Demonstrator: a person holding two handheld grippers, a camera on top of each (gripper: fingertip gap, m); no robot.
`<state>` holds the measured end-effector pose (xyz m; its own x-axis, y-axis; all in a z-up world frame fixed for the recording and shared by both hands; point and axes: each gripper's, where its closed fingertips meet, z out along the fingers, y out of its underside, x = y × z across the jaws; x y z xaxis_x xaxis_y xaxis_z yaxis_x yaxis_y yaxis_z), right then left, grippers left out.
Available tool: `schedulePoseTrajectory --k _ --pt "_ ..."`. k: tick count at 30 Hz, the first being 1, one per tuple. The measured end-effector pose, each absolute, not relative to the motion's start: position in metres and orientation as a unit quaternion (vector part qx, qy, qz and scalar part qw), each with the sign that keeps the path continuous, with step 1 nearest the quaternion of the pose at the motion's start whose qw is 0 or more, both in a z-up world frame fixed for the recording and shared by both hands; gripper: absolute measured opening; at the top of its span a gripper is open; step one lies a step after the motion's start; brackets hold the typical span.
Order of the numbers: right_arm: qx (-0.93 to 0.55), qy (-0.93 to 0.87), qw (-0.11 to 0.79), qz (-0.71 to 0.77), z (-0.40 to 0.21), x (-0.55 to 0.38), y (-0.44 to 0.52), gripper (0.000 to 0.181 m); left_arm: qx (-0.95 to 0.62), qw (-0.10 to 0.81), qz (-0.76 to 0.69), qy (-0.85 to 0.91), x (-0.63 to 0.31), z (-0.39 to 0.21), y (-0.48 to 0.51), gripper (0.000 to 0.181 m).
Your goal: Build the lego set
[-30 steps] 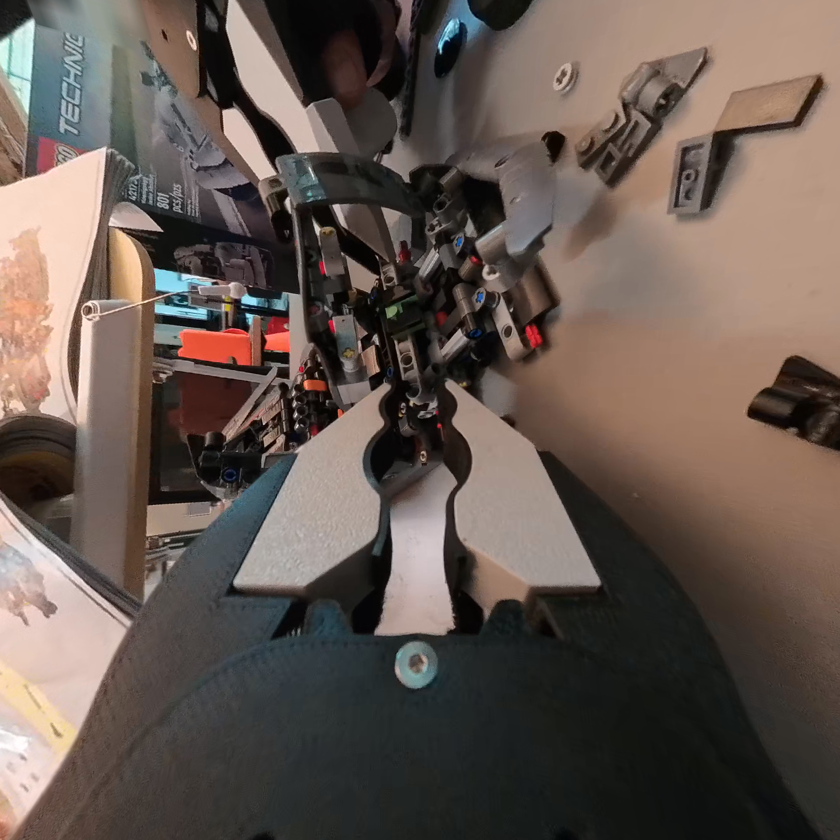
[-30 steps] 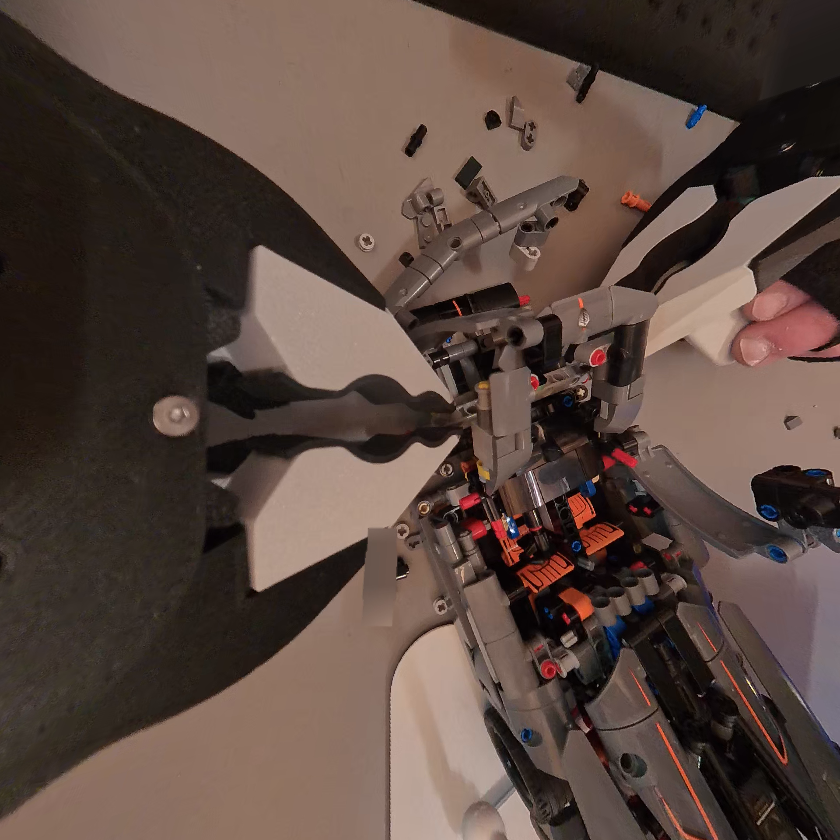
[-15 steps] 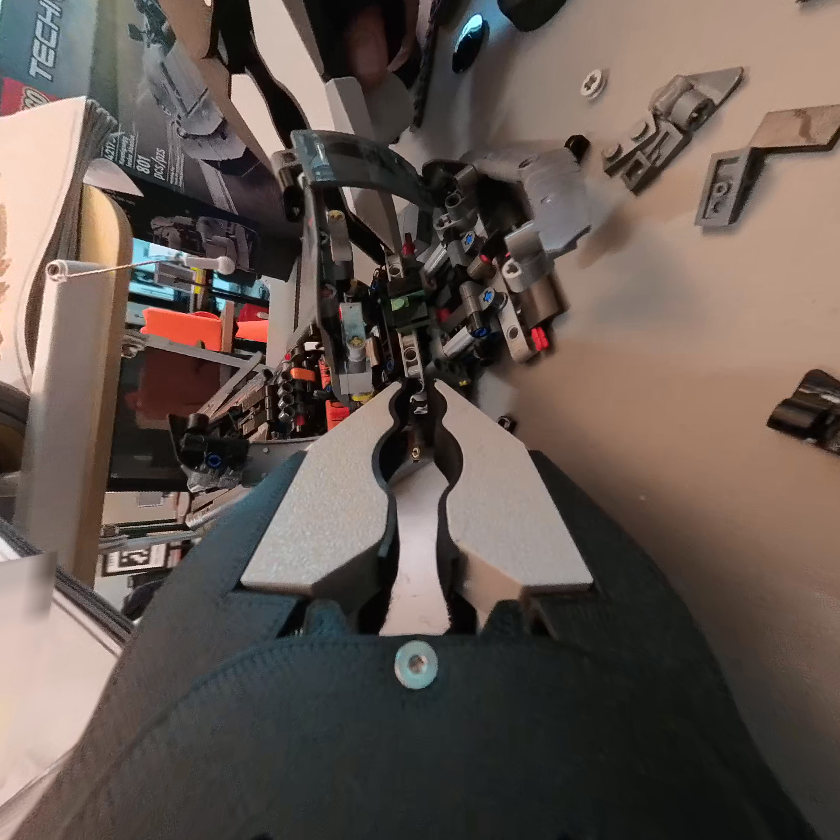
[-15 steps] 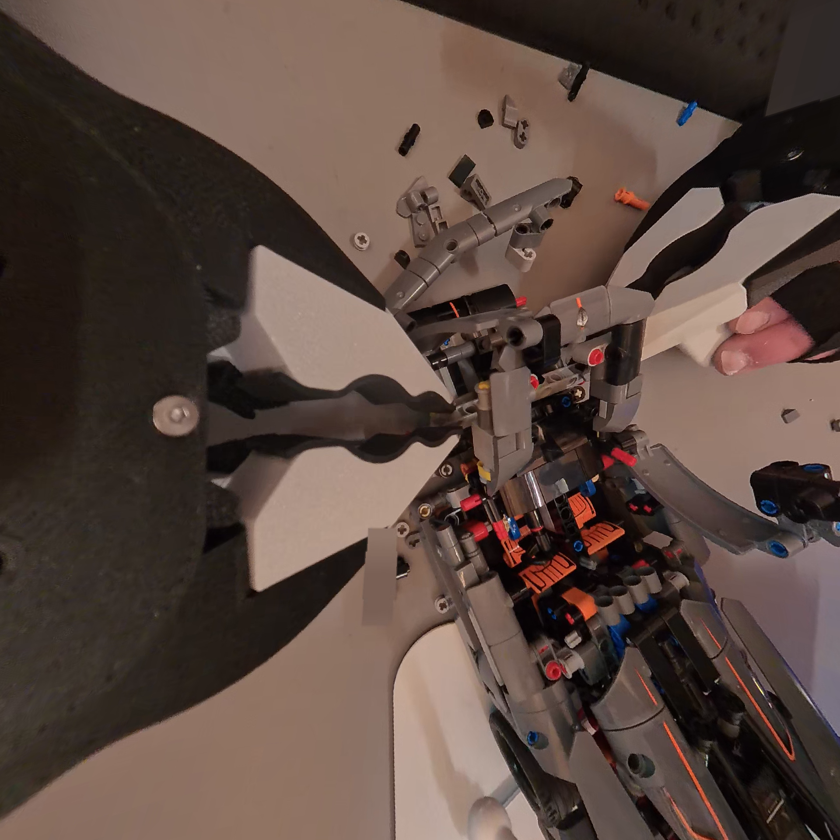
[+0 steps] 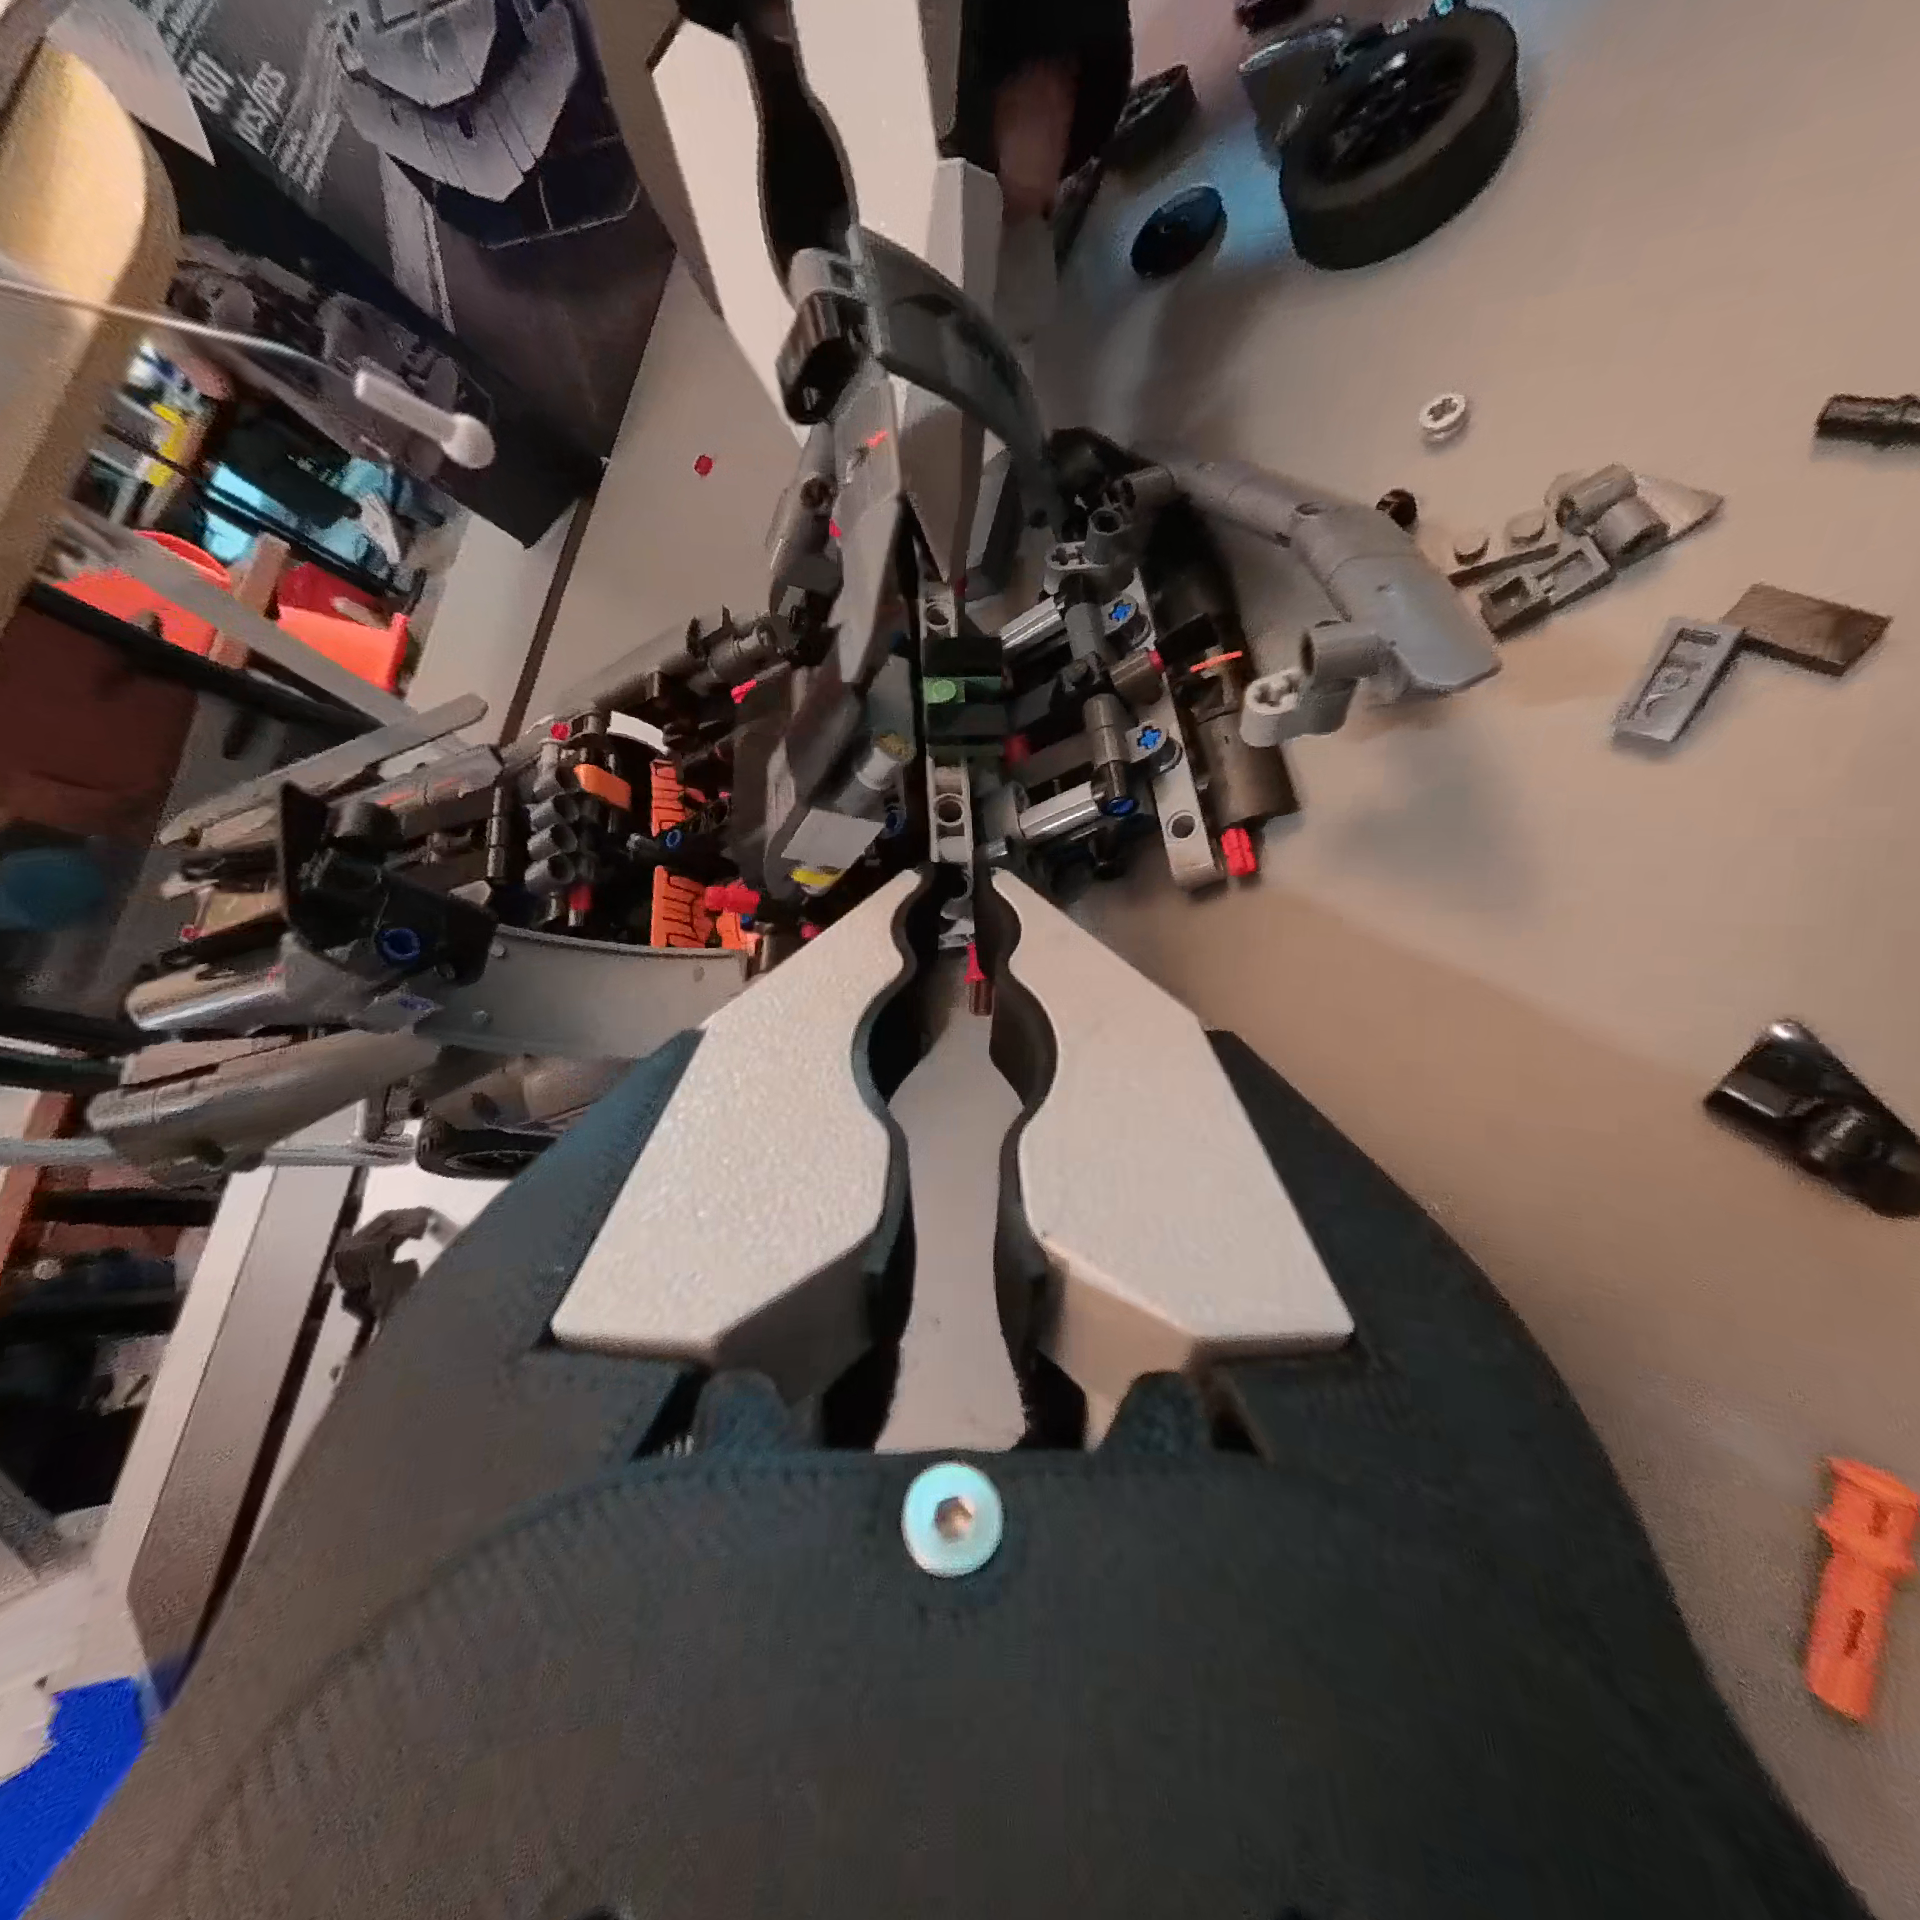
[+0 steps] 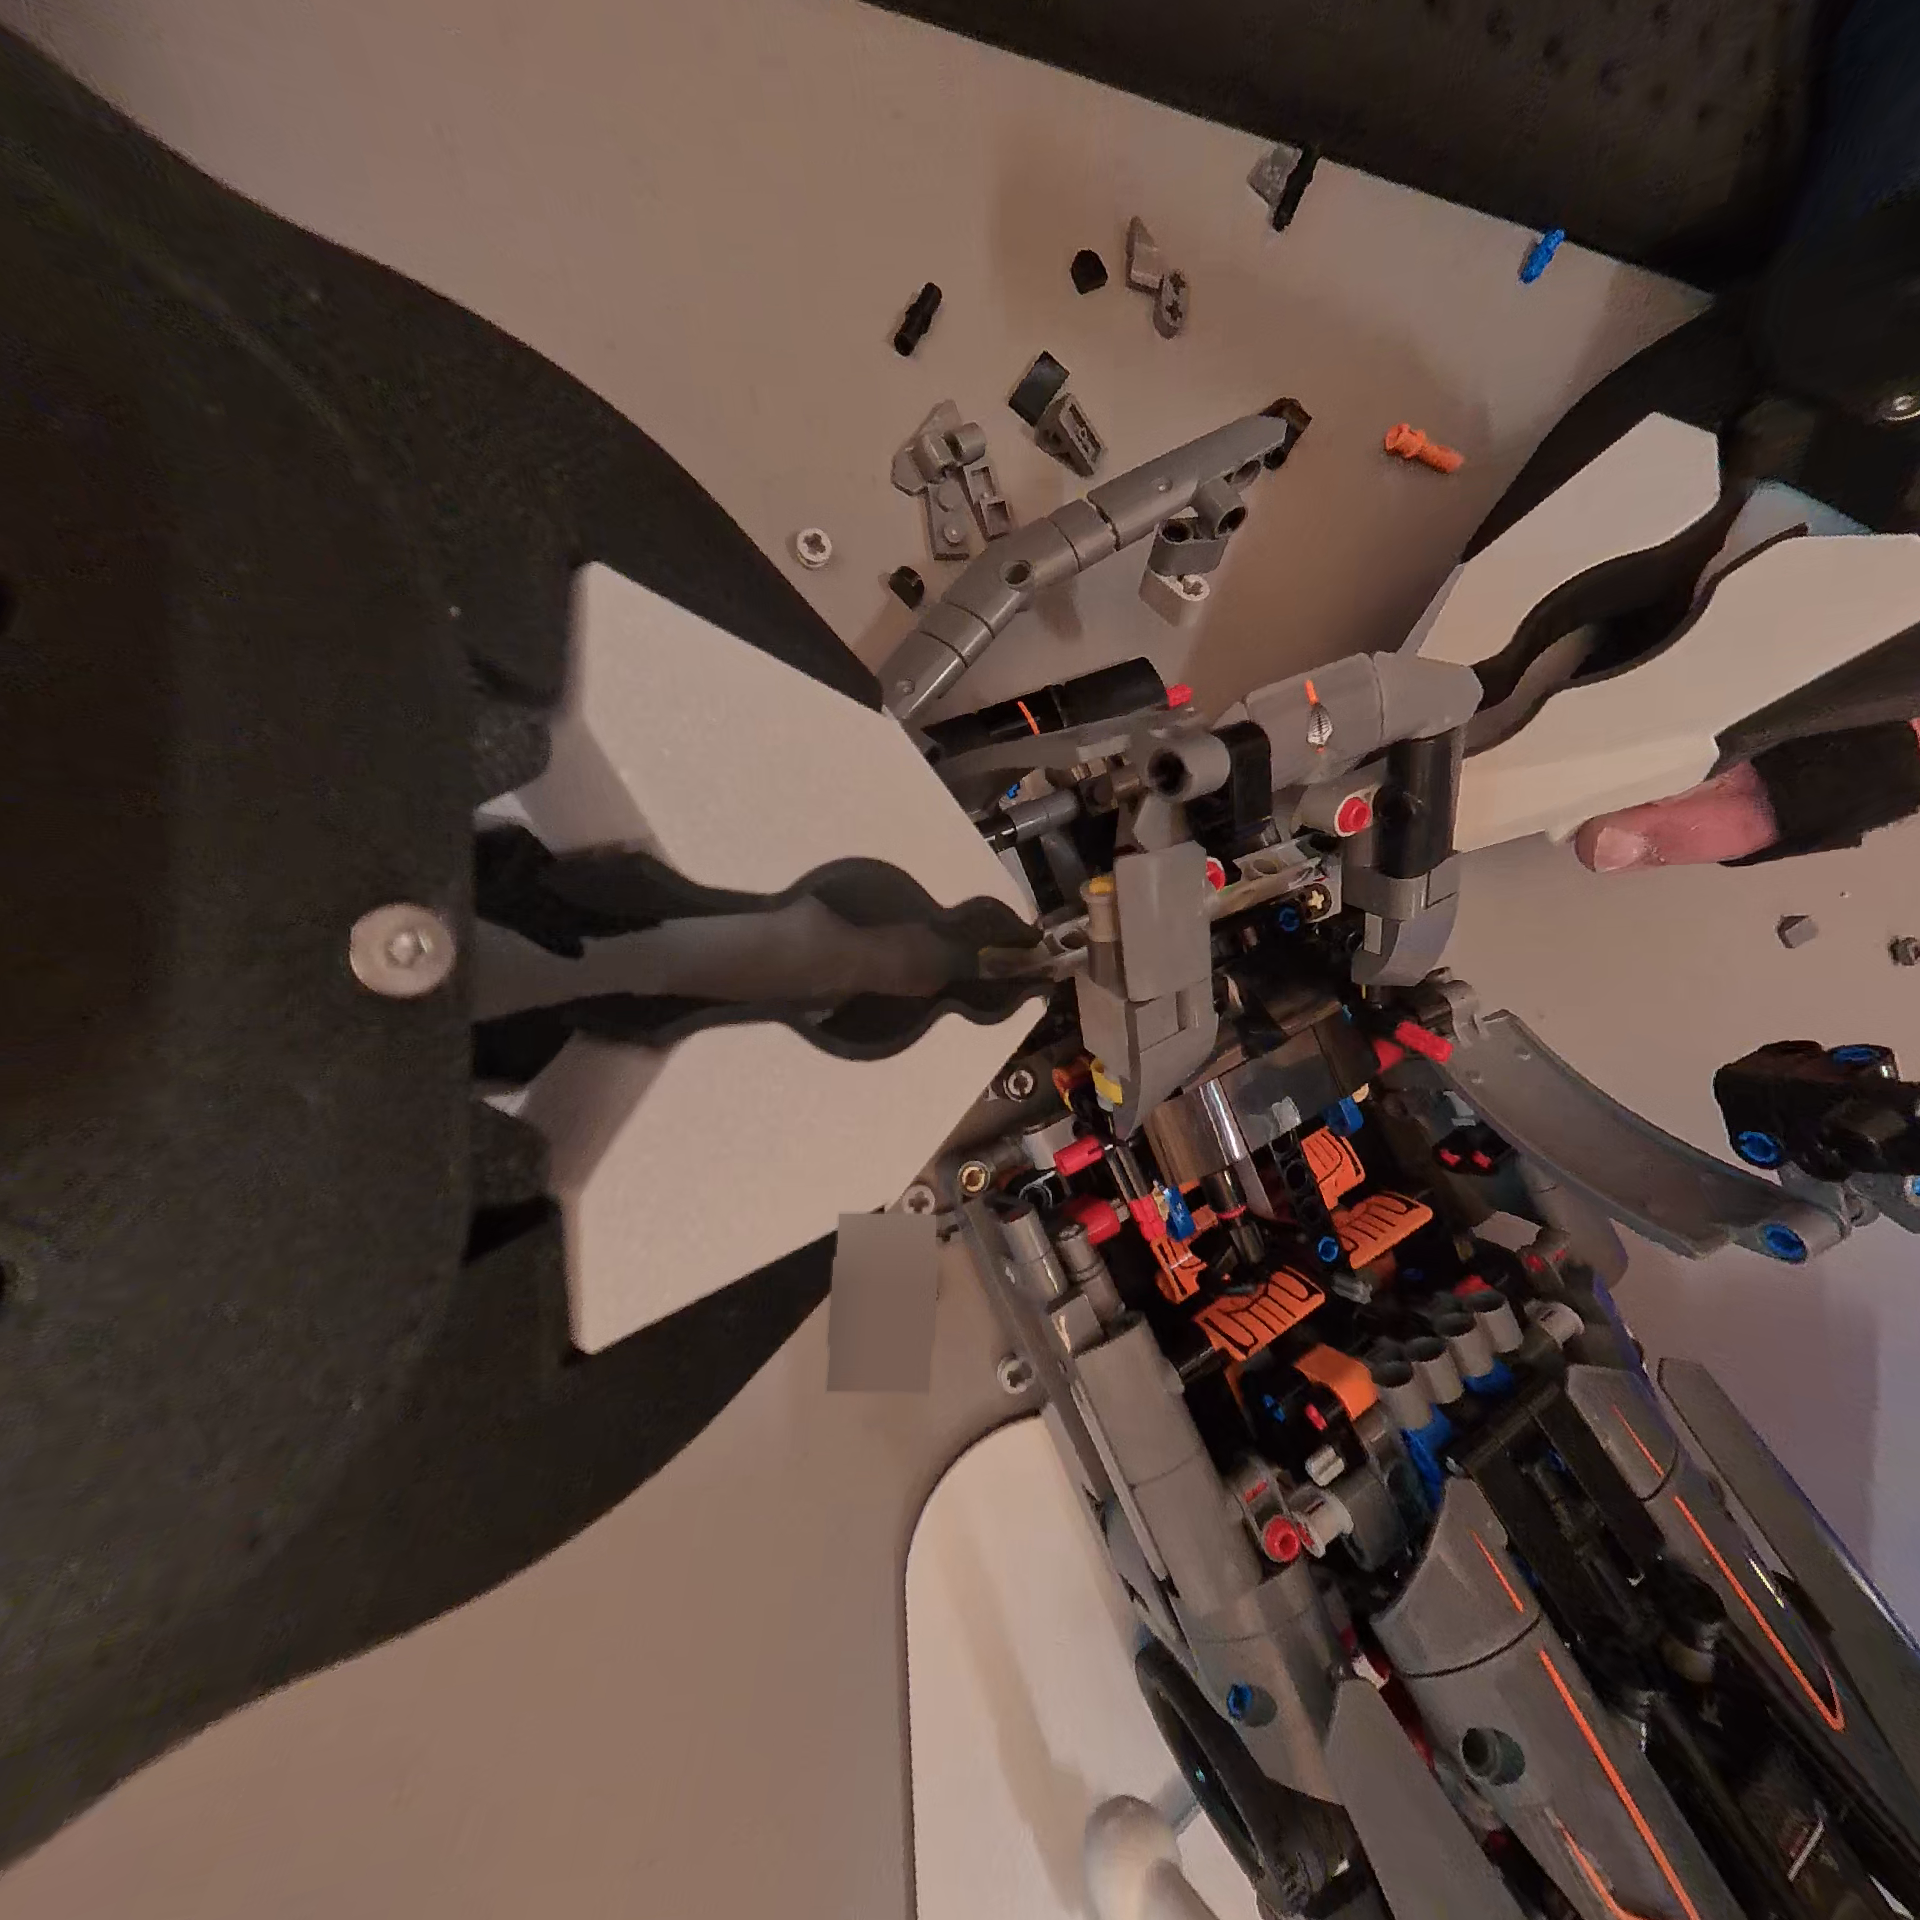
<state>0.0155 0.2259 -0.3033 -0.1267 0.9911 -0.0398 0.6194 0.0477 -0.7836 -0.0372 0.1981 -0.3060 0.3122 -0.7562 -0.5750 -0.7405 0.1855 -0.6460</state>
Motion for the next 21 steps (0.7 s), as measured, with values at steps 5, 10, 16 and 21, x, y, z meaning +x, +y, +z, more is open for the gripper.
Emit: schedulePoseTrajectory --k 5,10,16,21 --pt "-0.602 -0.667 0.275 0.342 -0.3029 0.0147 0.2277 0.003 -0.662 0.491 -0.046 0.564 -0.0377 -0.3064 0.1996 0.004" --pt "-0.607 -0.670 0.267 0.335 -0.3027 0.0134 0.2307 0.003 -0.678 0.486 -0.071 0.547 -0.0387 -0.3072 0.2021 0.004" --pt "-0.611 -0.677 0.237 0.335 -0.3029 0.0132 0.2329 0.002 -0.696 0.475 -0.110 0.527 -0.0385 -0.3077 0.2040 0.005" --pt "-0.616 -0.679 0.198 0.346 -0.3039 0.0126 0.2339 0.003 -0.705 0.467 -0.123 0.518 -0.0388 -0.3082 0.2058 0.005"
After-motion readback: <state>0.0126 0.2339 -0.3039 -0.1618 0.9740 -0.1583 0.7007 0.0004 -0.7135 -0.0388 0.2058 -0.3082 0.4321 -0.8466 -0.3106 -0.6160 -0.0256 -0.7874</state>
